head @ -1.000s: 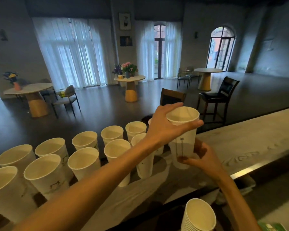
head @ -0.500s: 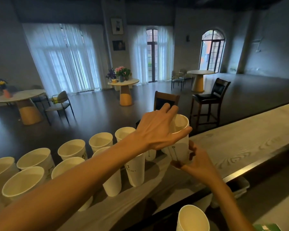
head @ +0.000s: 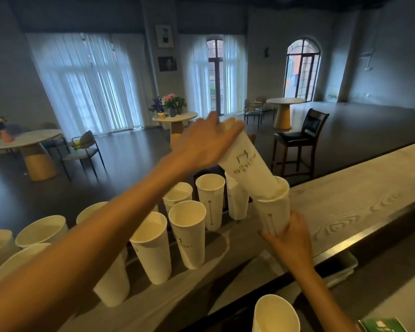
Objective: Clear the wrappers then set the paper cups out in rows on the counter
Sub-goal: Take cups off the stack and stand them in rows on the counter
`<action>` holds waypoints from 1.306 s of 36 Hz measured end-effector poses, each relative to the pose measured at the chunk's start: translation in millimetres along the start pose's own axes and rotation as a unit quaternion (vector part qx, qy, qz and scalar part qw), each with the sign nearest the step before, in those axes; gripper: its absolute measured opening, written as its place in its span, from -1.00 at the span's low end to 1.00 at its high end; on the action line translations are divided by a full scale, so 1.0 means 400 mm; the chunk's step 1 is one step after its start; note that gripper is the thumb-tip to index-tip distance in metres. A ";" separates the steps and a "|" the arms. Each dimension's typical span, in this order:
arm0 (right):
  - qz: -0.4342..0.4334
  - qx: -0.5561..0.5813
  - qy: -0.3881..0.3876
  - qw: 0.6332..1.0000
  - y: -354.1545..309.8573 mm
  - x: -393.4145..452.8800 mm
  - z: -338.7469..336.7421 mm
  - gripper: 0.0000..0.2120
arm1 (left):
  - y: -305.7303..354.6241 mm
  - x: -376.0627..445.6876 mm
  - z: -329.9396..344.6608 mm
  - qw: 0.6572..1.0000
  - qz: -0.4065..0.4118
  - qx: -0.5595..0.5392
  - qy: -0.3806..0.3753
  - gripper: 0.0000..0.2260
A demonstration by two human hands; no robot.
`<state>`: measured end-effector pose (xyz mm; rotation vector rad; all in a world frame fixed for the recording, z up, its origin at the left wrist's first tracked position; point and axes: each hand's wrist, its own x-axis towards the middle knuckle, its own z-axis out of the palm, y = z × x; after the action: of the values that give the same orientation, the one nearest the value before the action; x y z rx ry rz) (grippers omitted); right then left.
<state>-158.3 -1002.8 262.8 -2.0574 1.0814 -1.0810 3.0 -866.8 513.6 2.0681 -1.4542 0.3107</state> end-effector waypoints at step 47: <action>0.093 0.042 -0.213 0.972 0.043 0.047 0.067 -0.07 | -0.107 -0.129 0.261 0.929 0.064 0.277 -0.239 -0.22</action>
<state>-135.7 -1024.7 243.2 -1.9522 0.9642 -0.5471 8.3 -877.7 390.1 2.6341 -1.9696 0.3075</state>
